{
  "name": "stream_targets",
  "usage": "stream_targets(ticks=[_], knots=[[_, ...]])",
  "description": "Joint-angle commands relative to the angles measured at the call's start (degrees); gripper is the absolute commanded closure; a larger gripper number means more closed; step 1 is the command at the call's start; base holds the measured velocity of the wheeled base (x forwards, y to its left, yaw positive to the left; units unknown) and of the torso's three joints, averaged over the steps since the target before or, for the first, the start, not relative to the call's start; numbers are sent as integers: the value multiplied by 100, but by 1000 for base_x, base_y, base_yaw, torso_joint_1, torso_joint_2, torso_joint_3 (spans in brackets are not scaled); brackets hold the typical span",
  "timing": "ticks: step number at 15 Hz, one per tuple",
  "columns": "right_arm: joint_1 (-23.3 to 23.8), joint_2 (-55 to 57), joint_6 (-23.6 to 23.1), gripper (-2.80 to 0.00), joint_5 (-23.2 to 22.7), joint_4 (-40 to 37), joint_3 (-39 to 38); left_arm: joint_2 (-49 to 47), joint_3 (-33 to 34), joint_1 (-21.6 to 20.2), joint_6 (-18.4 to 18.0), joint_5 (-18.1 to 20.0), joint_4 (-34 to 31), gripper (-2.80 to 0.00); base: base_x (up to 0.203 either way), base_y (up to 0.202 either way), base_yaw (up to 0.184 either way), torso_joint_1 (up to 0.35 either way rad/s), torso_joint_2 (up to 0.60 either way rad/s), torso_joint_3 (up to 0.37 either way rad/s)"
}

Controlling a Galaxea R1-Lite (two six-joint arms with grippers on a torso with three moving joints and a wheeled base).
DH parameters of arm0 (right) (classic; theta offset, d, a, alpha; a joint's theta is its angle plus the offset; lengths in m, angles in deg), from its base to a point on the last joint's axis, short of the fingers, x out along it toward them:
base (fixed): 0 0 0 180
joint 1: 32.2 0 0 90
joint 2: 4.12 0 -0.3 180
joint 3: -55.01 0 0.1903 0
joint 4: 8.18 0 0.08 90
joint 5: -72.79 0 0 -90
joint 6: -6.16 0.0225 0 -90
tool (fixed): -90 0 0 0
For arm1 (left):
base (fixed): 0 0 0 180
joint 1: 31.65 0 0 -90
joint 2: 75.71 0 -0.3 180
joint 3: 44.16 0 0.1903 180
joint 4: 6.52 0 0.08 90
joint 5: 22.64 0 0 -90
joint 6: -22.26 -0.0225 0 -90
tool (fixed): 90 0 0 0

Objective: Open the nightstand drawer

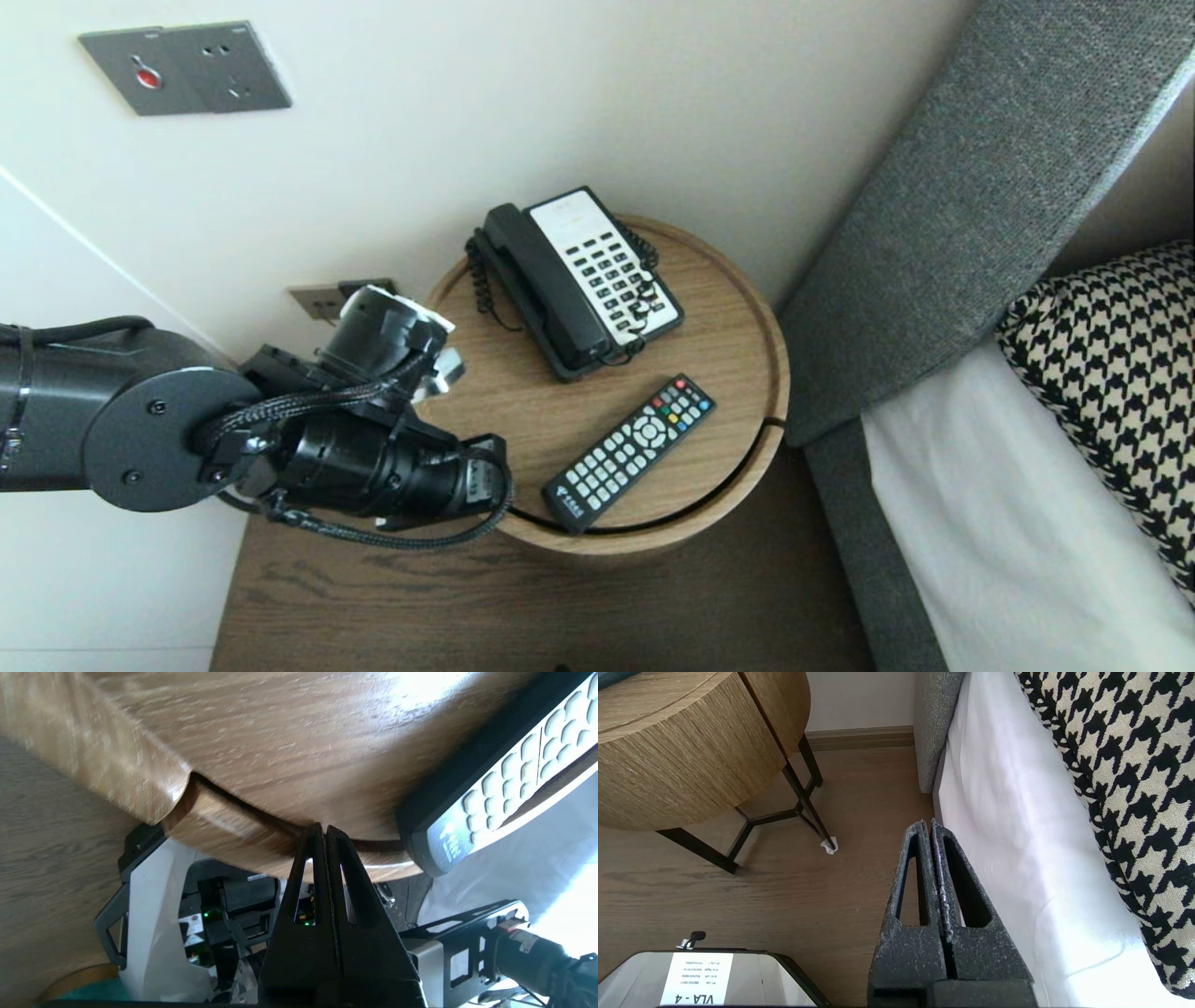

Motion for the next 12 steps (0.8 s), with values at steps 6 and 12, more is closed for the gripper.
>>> stream_targets(ticks=[6,12], knots=[[0,-11,0,0,-2,1,-1,396,656,10,25,21,115,0,0,0,0,0,0,0],[0,-11,0,0,-2,1,-1,526,1064,300,232,24,259,0,0,0,0,0,0,0]])
